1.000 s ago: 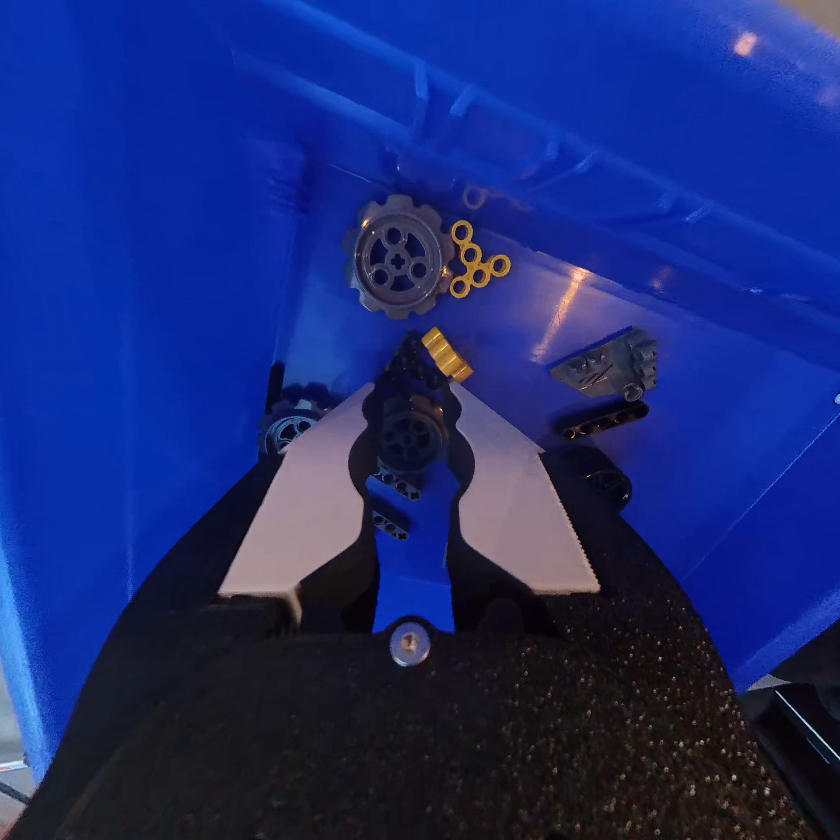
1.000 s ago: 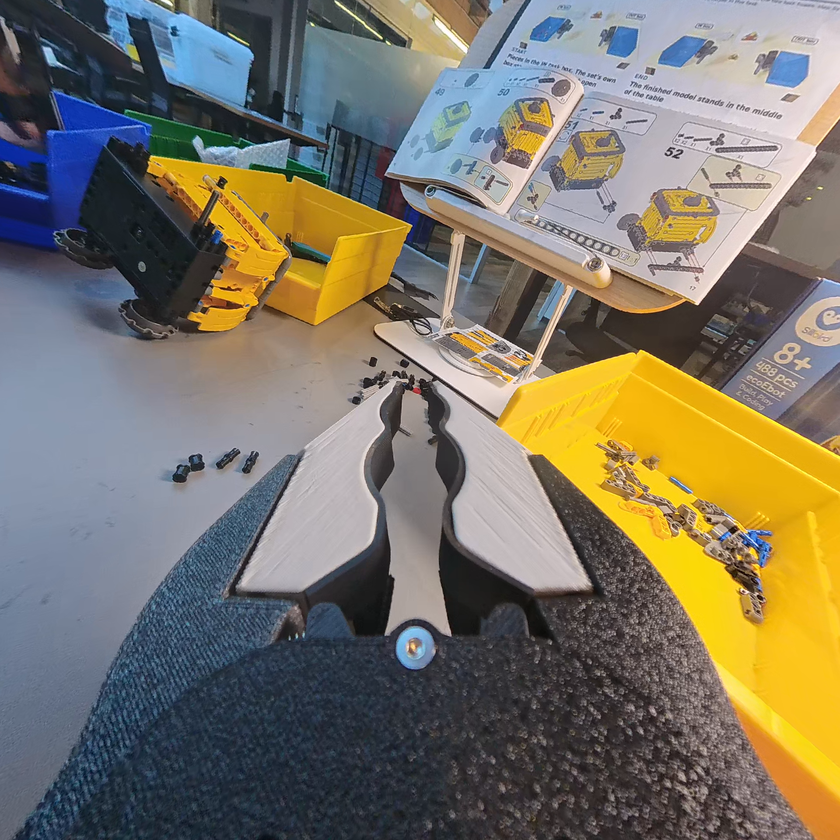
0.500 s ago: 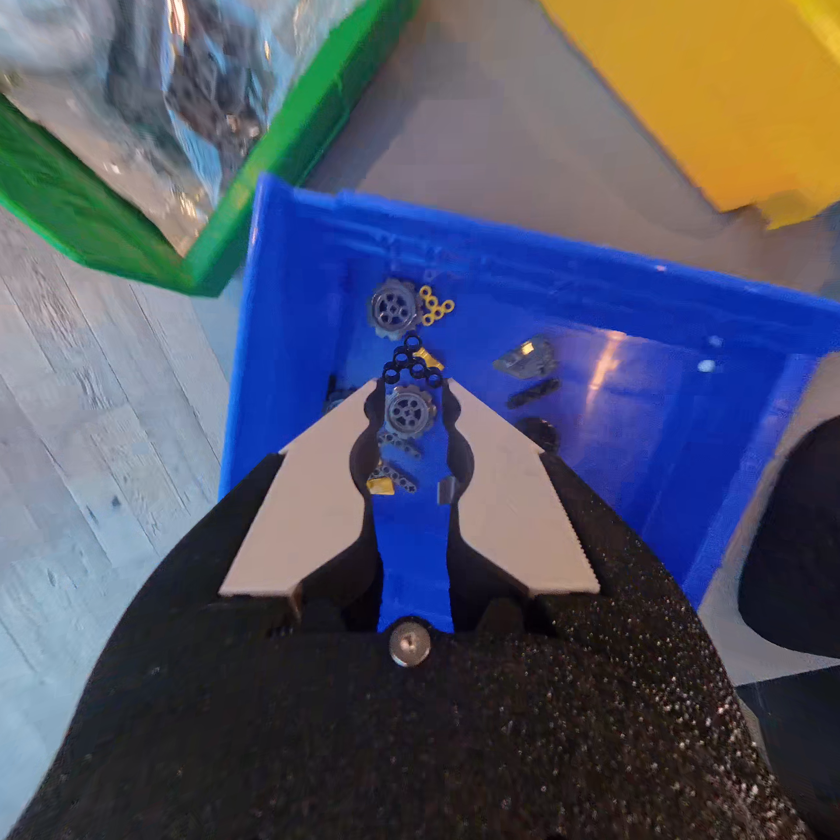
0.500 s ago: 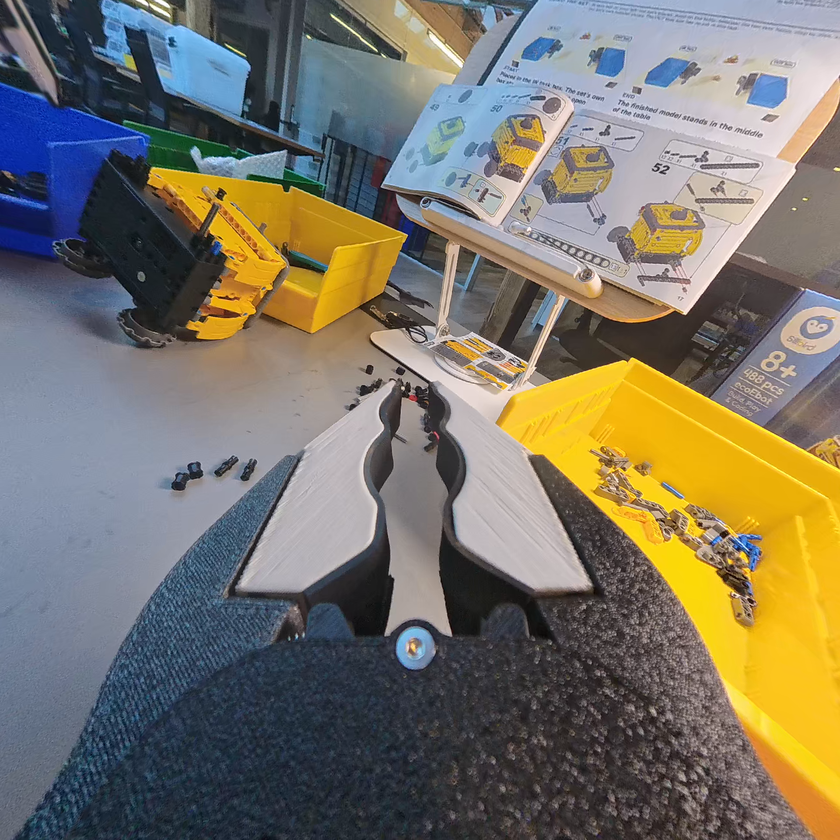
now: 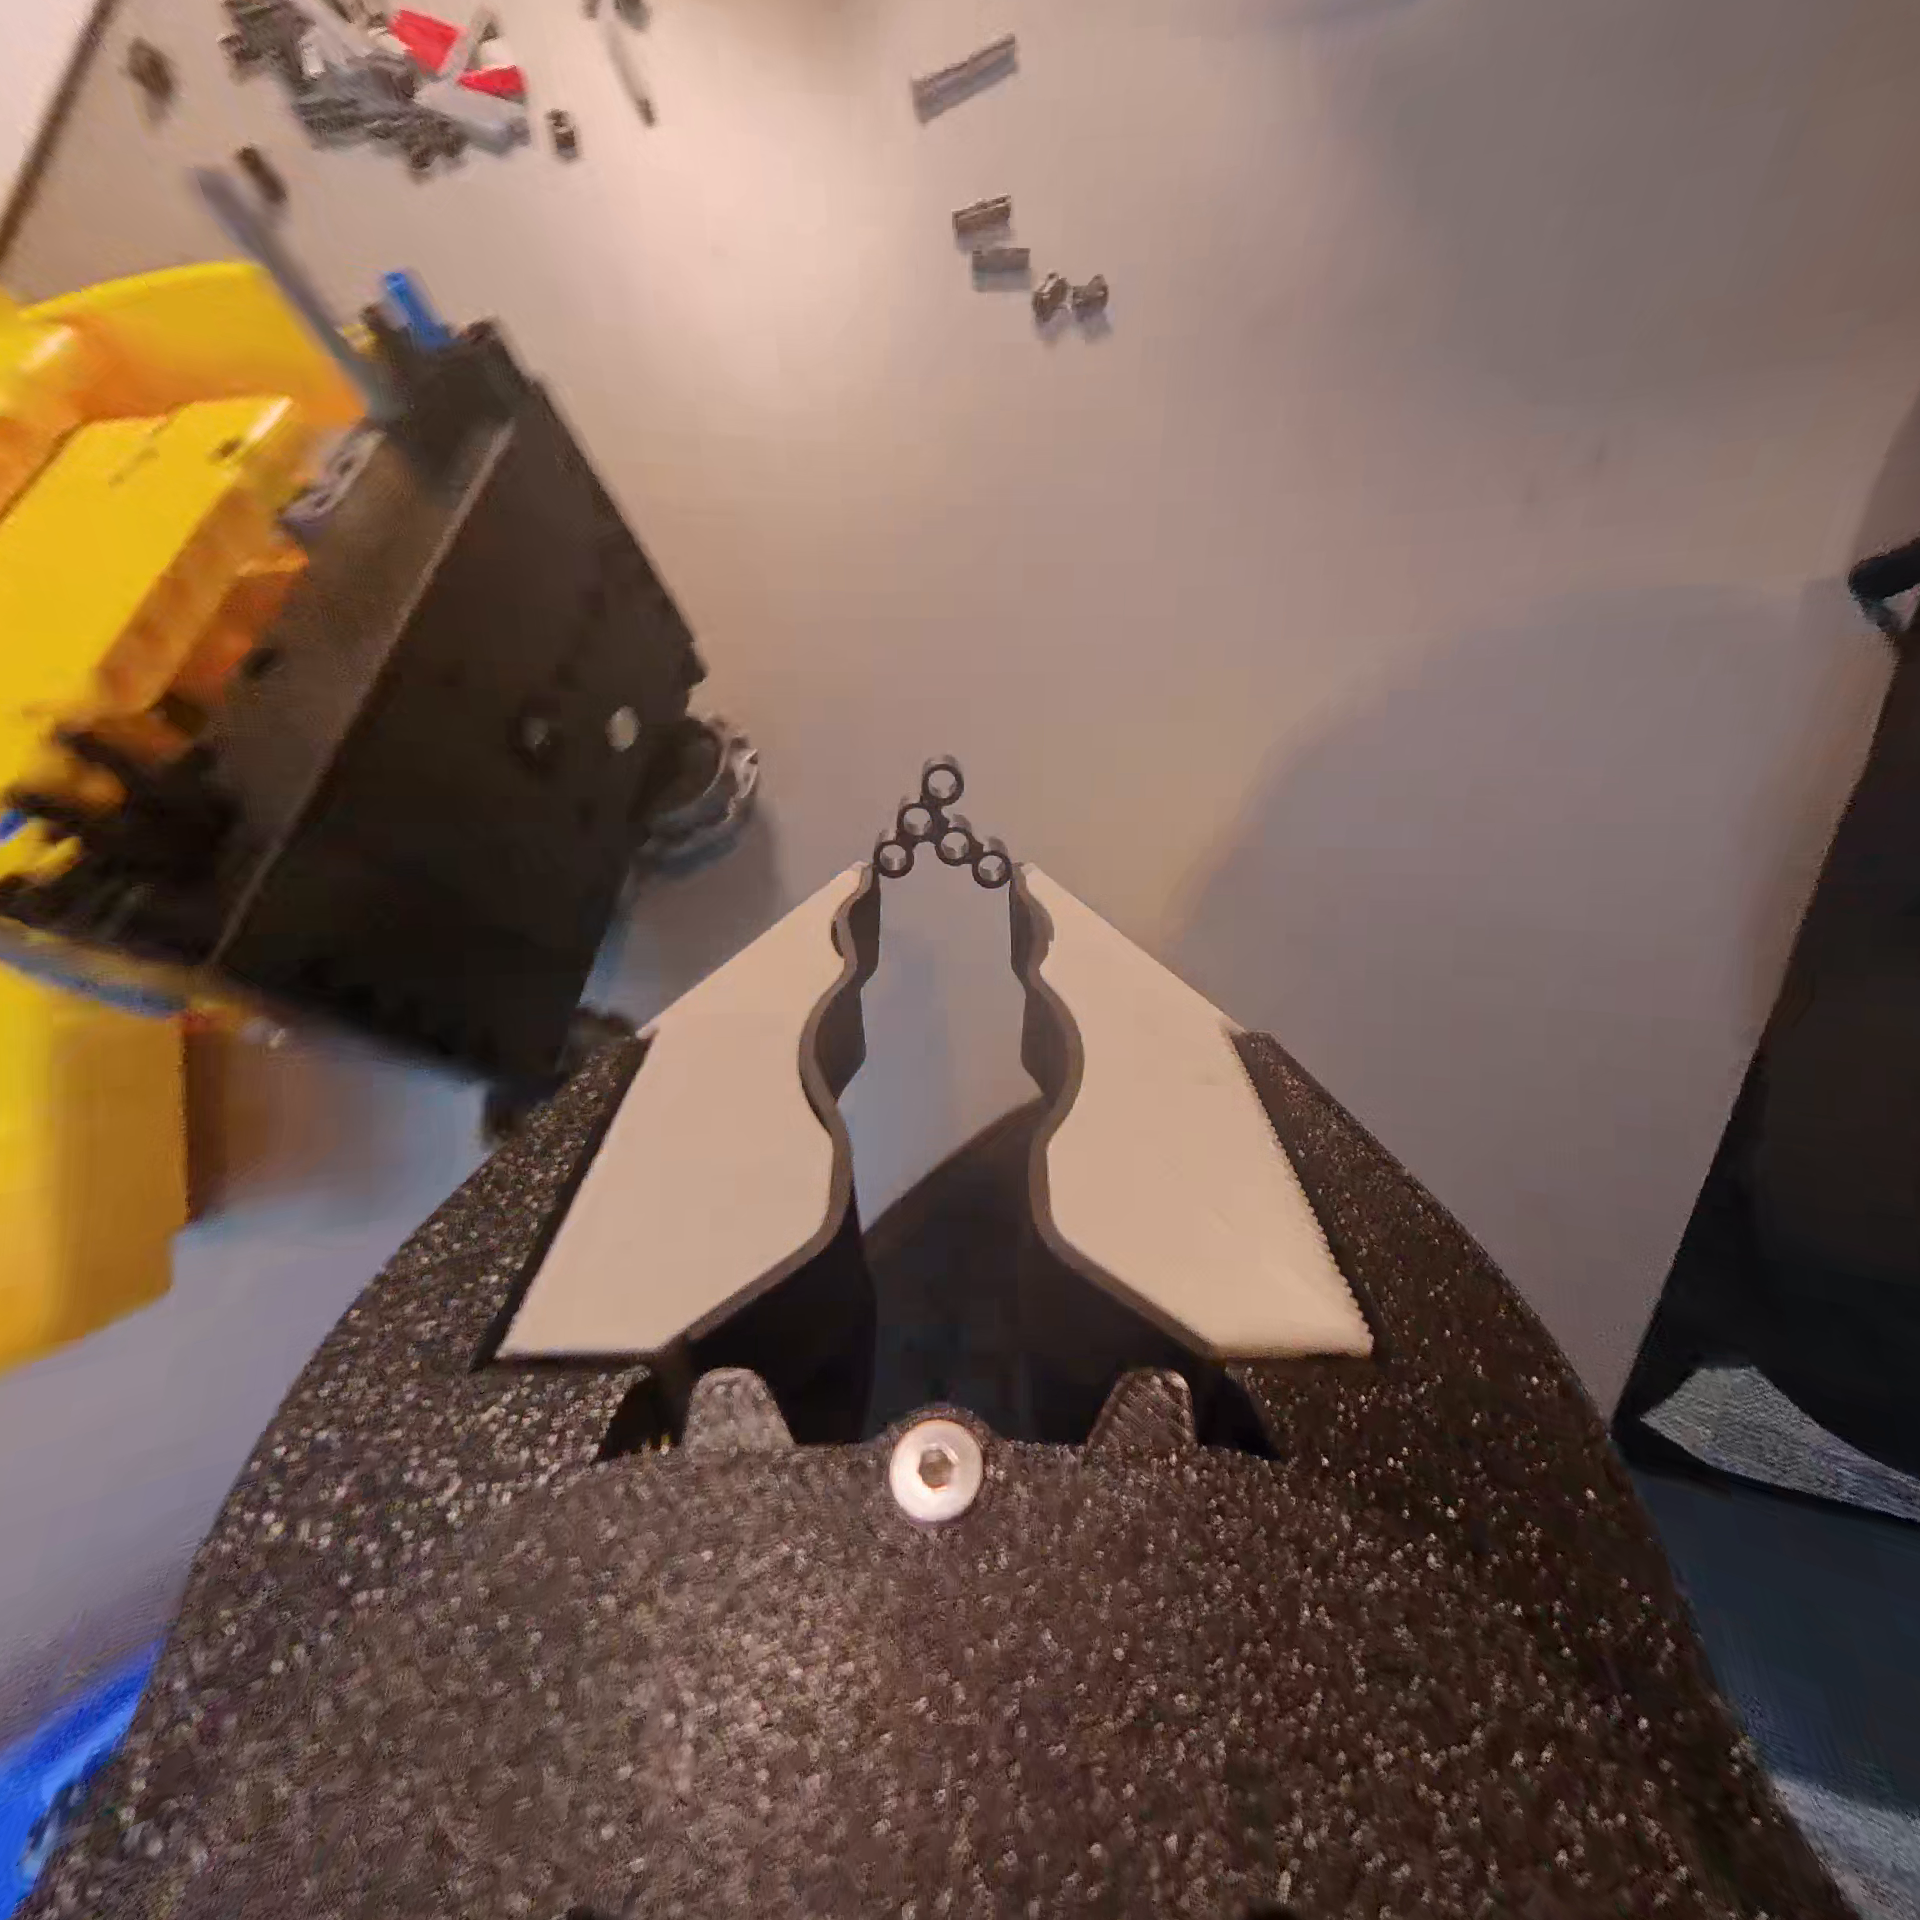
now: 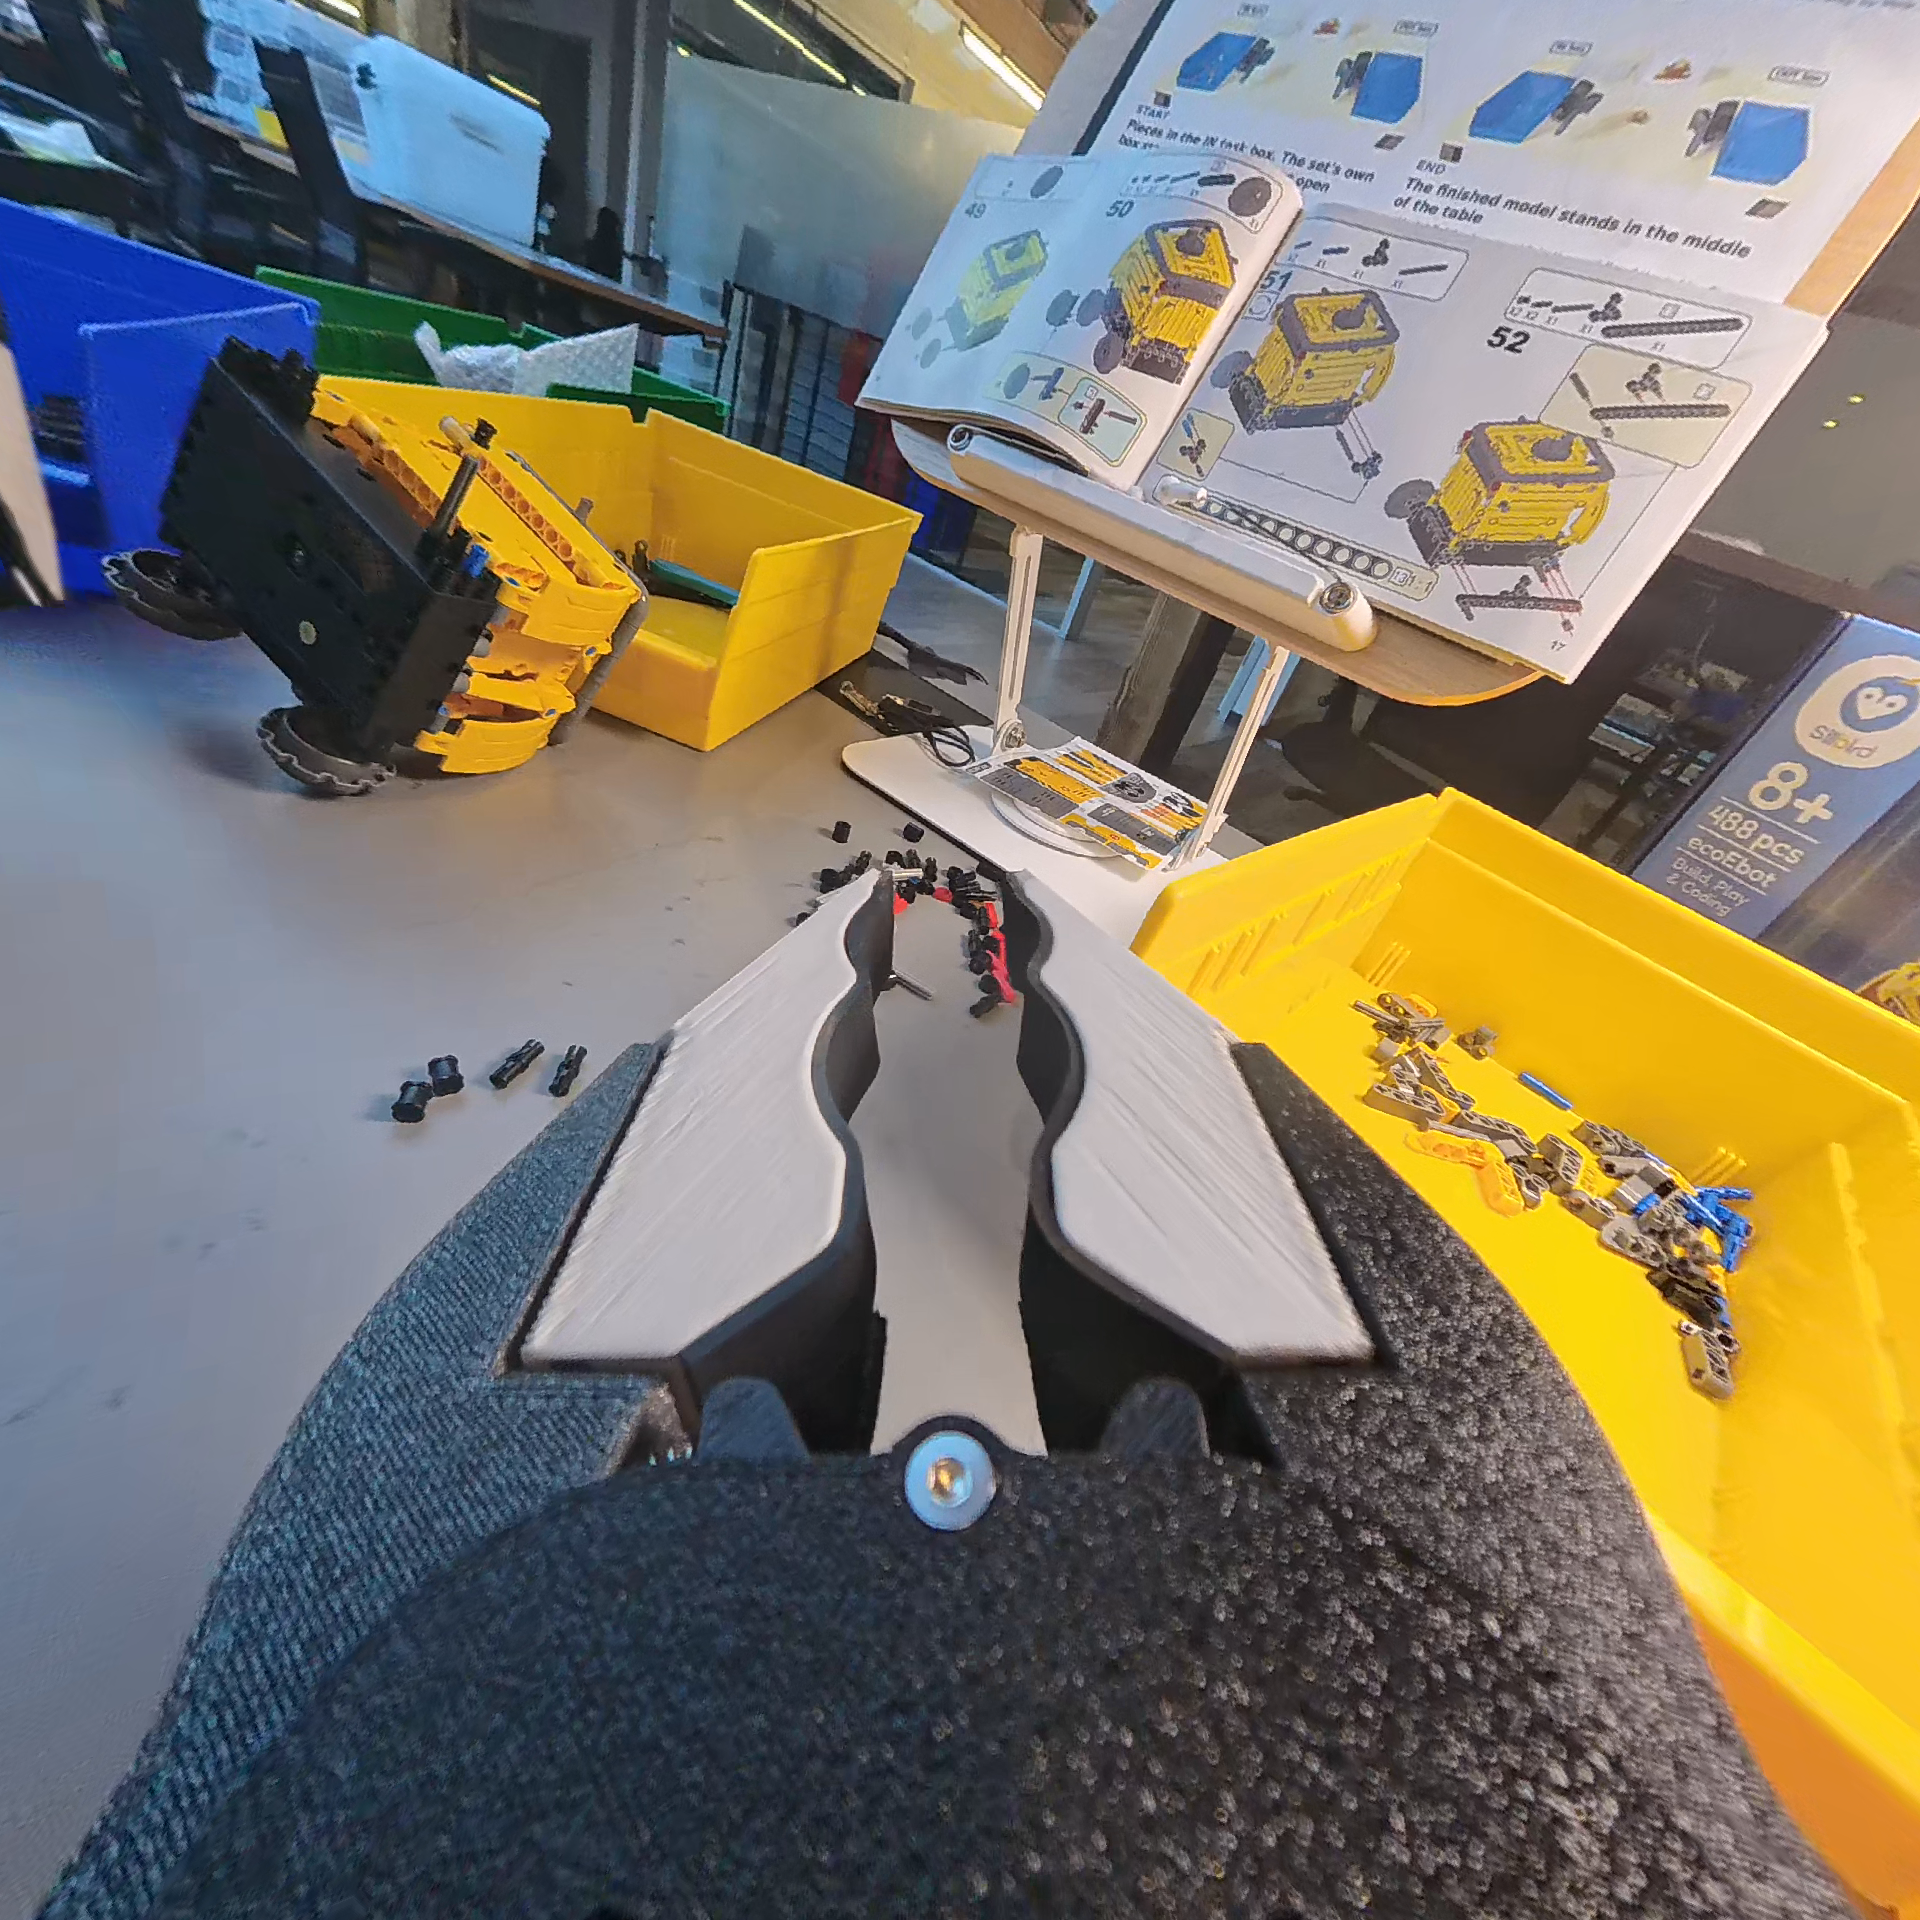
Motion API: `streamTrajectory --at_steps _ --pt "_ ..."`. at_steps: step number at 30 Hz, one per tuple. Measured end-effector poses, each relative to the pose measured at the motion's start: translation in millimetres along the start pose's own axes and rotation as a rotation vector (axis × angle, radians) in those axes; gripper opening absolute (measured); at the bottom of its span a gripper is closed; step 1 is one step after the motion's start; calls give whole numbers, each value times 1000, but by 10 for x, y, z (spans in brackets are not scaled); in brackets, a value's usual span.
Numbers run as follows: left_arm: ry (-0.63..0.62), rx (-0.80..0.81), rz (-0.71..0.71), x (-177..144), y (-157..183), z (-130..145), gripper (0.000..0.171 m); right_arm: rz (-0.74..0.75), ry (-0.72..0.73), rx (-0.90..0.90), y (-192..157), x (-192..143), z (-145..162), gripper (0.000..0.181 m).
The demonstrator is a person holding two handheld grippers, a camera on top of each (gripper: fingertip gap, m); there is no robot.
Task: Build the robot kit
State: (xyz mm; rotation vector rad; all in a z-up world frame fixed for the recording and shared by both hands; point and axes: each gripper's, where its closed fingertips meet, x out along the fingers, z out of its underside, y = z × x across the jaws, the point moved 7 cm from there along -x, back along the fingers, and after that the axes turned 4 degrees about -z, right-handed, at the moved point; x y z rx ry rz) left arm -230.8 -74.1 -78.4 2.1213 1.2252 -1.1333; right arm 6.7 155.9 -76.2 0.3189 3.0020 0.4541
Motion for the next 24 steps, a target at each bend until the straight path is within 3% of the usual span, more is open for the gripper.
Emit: streamTrajectory --at_steps 5,9,12,15,18,21,24 --pt "-37 102 51 573 306 -168 23 -6 -2 -27 -7 -15 -14 20" --pt "-60 165 62 846 471 -284 23 -15 -2 -32 -22 -18 -23 20" --pt "-44 164 71 880 499 -372 23 -18 -2 -36 -33 -18 -32 20" --pt "69 139 71 719 443 -493 29 -11 0 -37 -26 -26 -44 21" --pt "260 64 -21 236 109 -670 31 -1 2 -22 3 -36 -49 21" --pt "406 -21 -289 -440 -606 -773 28 1 5 -9 19 -41 -49 21" --pt "291 -164 -478 -823 -1544 -680 37 -7 4 -3 6 -32 -42 21"
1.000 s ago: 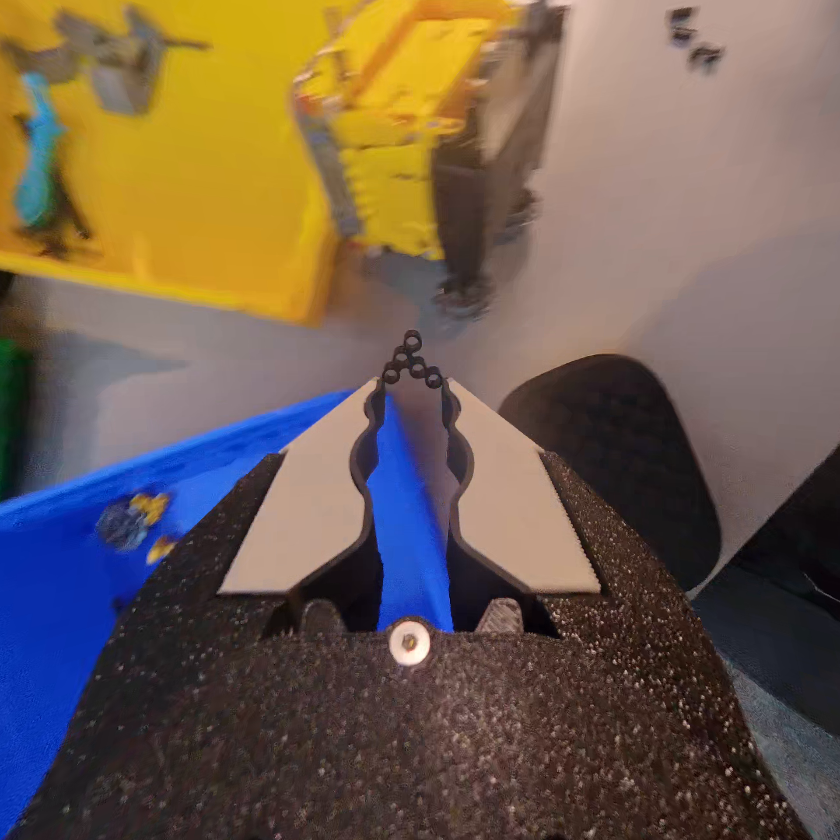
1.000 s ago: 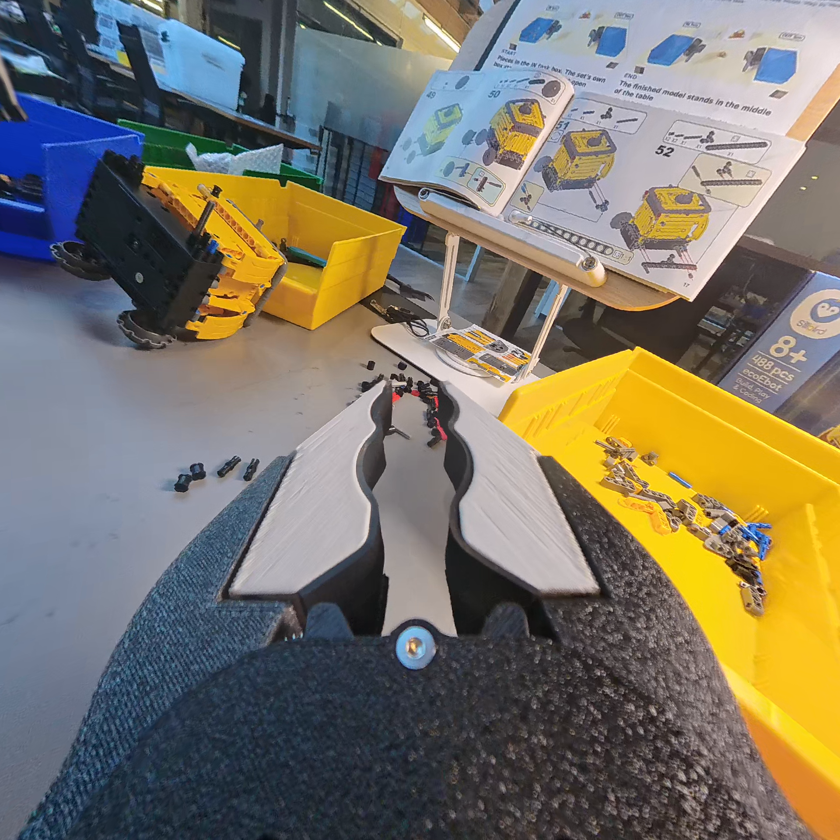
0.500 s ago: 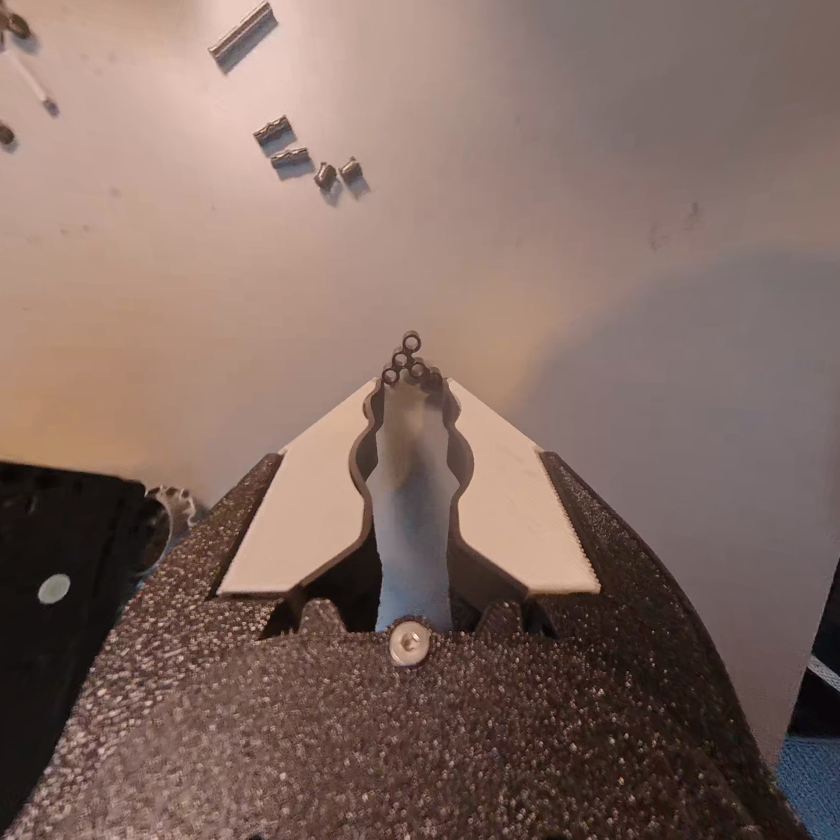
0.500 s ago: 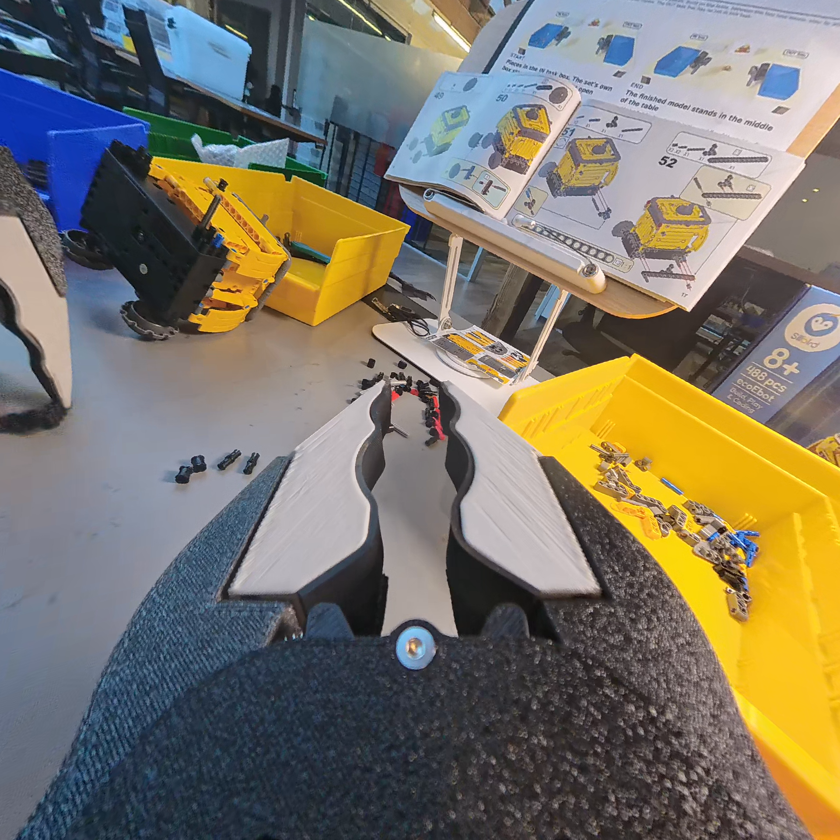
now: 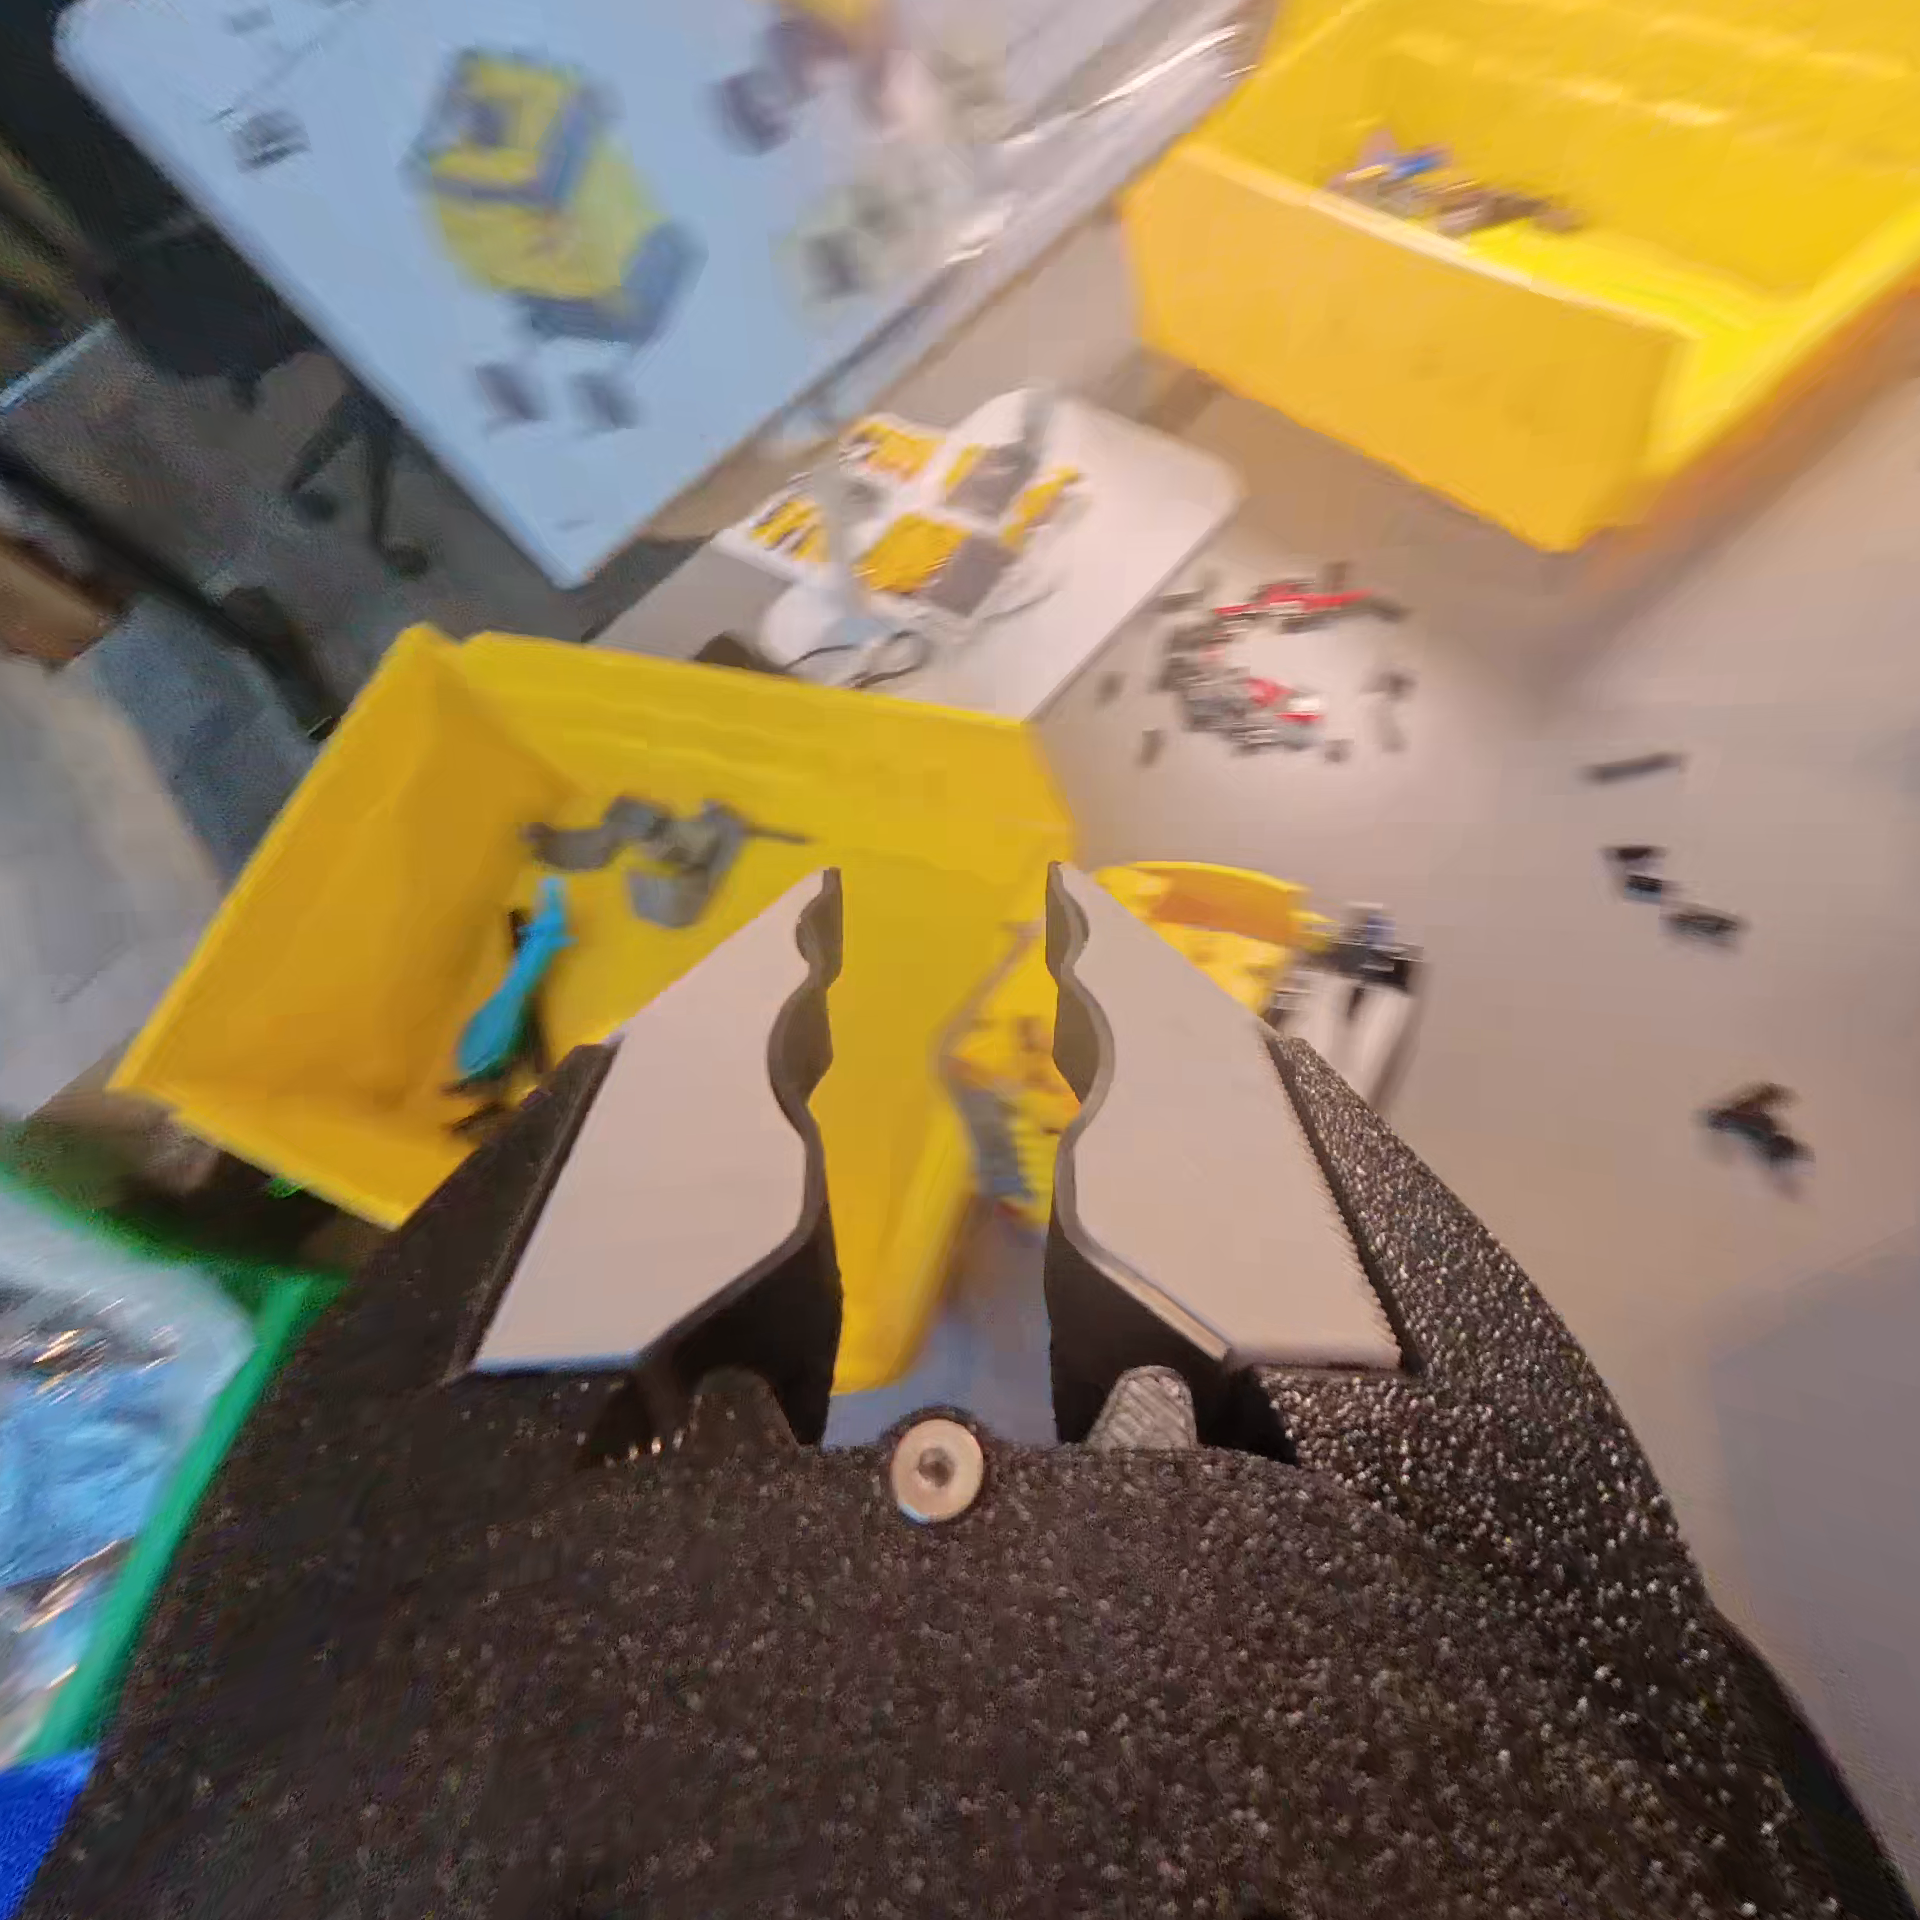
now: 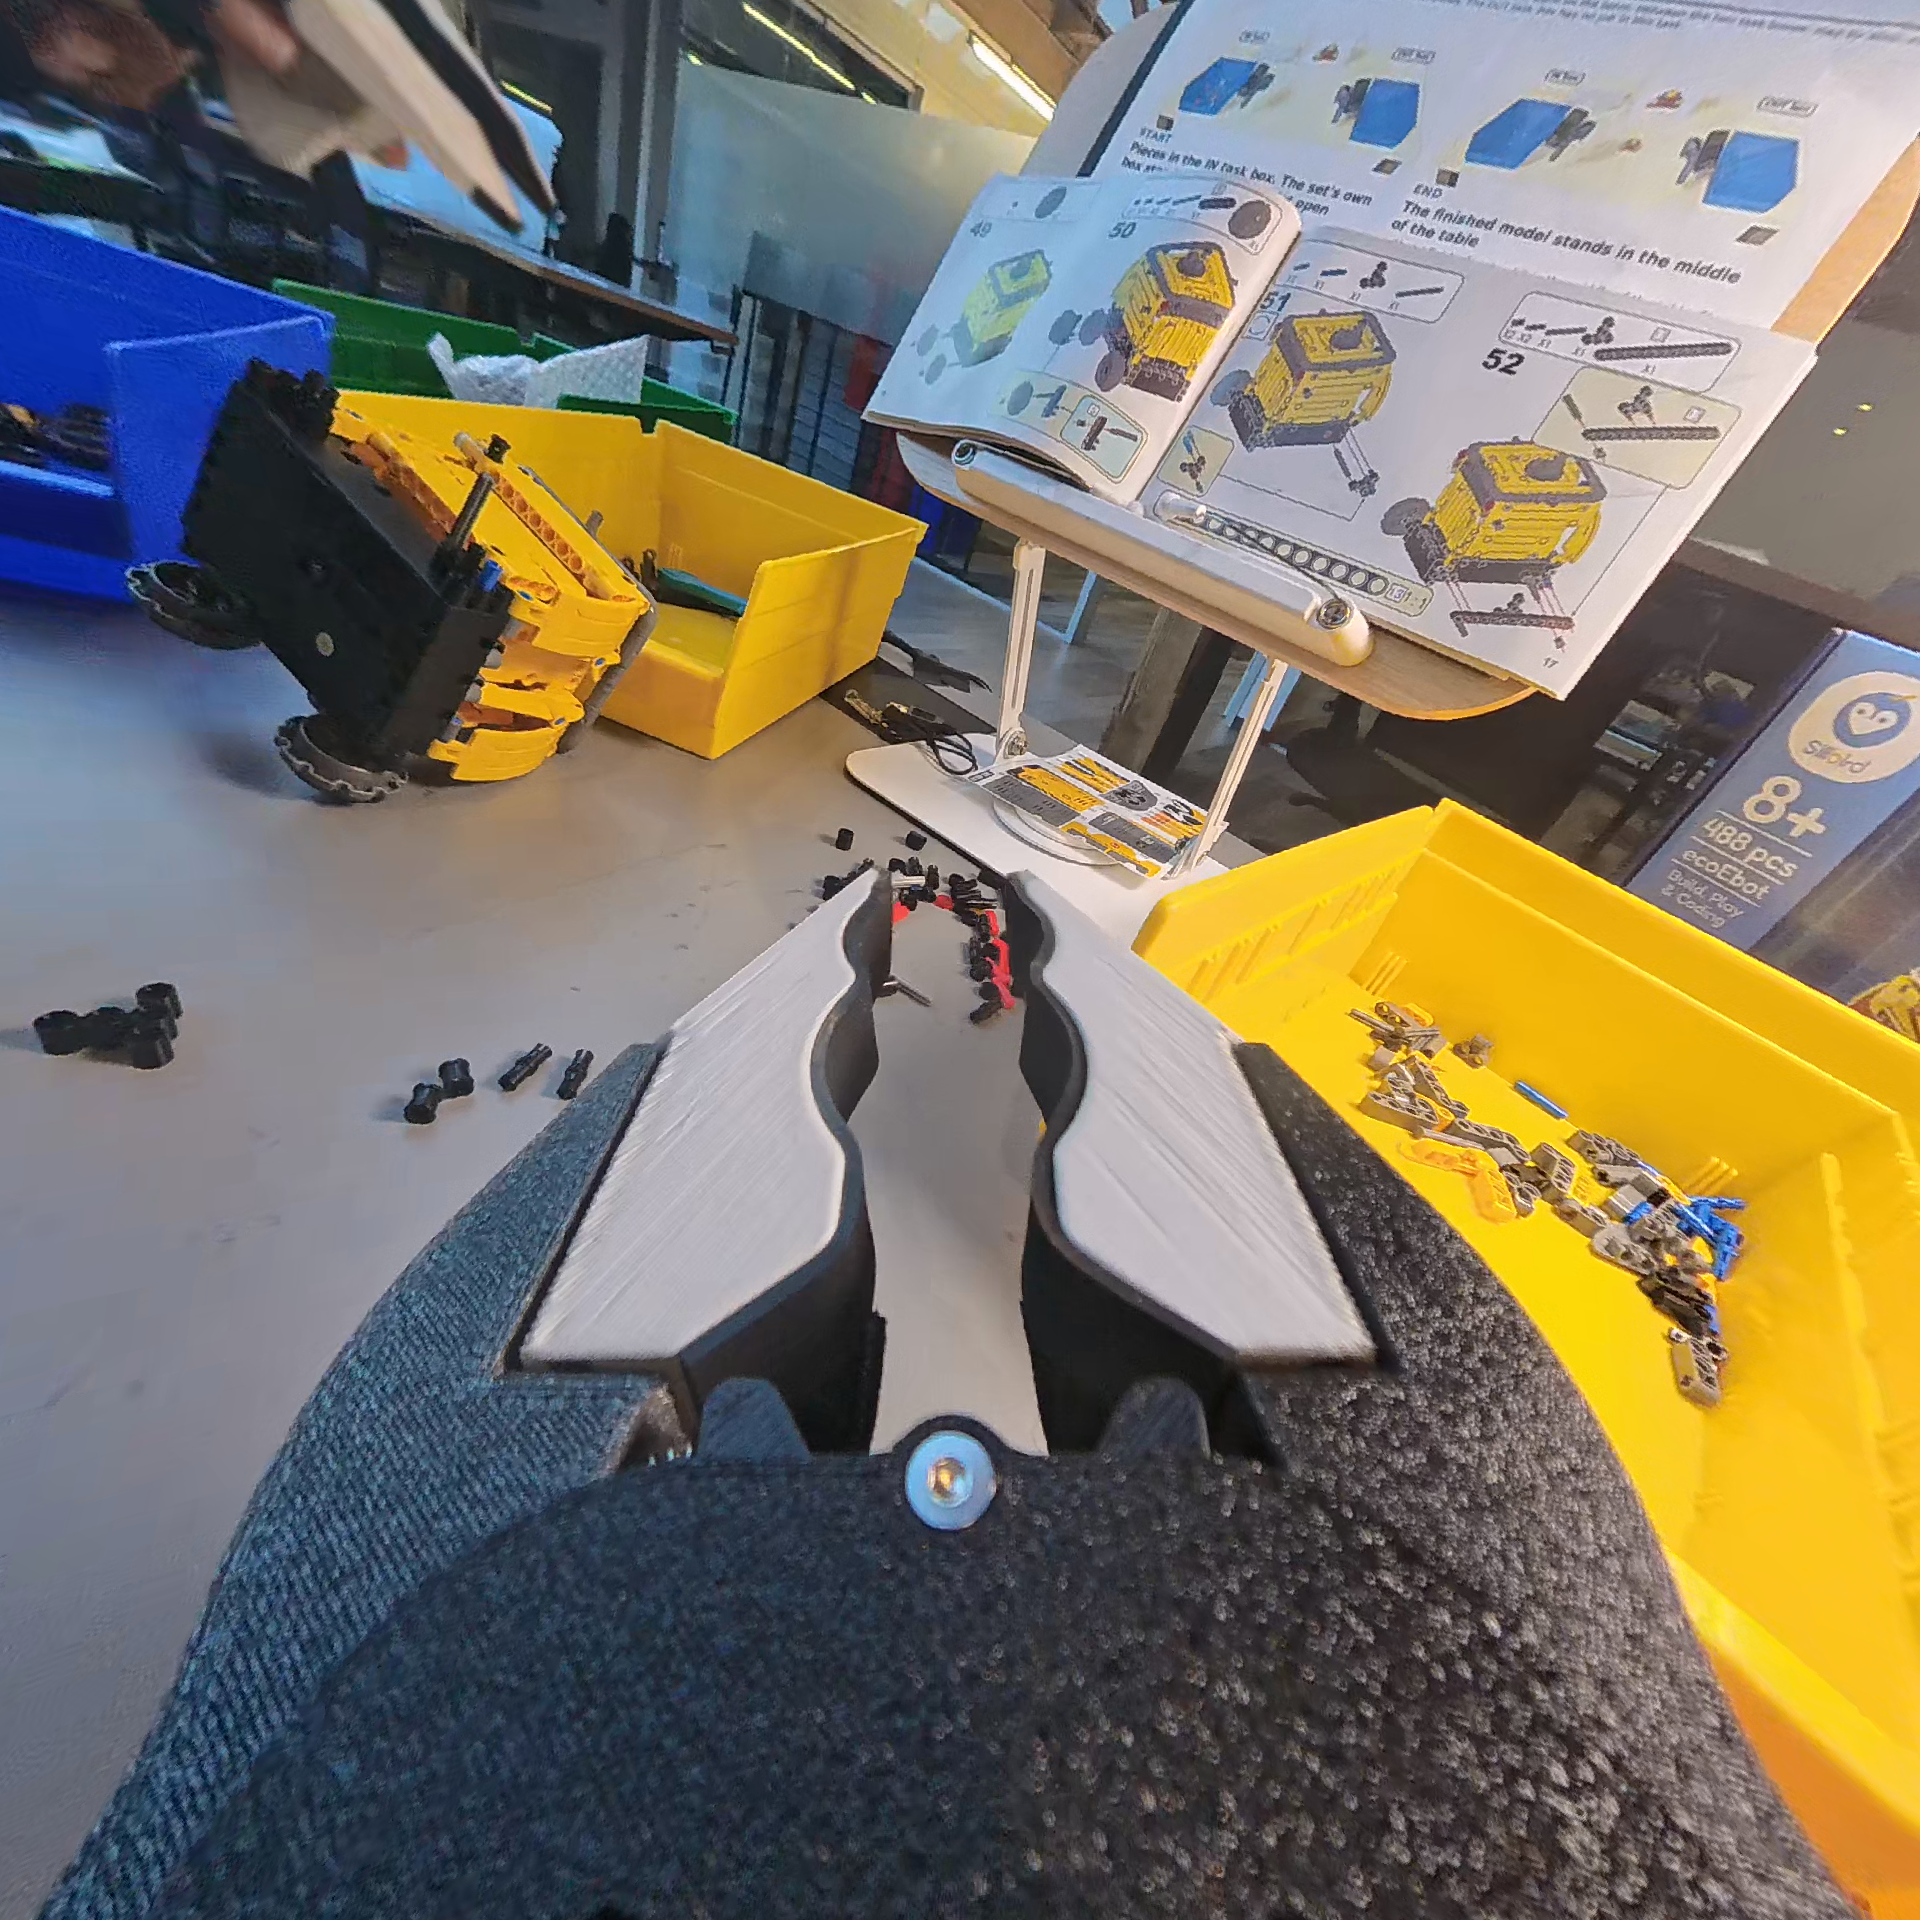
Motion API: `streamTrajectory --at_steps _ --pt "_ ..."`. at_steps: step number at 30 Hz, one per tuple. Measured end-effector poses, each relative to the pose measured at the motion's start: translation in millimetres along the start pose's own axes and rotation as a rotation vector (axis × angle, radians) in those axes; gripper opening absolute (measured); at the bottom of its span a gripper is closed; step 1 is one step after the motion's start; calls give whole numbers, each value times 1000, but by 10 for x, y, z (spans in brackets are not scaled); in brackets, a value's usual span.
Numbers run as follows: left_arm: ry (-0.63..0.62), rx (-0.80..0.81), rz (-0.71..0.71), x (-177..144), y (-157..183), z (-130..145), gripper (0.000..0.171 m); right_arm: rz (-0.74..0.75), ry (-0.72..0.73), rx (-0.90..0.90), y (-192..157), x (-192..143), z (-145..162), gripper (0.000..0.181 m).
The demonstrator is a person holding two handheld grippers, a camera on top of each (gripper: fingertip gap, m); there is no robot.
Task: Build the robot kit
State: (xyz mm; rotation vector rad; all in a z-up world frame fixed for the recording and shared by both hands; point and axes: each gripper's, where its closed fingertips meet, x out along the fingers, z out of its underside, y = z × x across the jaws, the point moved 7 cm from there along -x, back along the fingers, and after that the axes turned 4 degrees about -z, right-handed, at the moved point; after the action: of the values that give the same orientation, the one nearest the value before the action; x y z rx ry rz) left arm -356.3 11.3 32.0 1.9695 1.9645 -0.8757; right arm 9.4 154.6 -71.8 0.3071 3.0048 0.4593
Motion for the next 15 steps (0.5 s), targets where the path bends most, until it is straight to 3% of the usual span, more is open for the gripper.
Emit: streamTrajectory --at_steps 3,6,10,15 --pt "-185 -15 -81 405 -811 77 29 -10 -6 -8 -22 11 12 21" --pt "-389 3 -67 923 -1296 306 30 -10 -9 -23 -23 7 12 21" --pt "-621 112 -62 1505 -1572 625 34 1 -9 -38 8 -7 8 21" --pt "-783 182 -49 1966 -1665 824 39 -1 -19 -23 39 1 48 21"
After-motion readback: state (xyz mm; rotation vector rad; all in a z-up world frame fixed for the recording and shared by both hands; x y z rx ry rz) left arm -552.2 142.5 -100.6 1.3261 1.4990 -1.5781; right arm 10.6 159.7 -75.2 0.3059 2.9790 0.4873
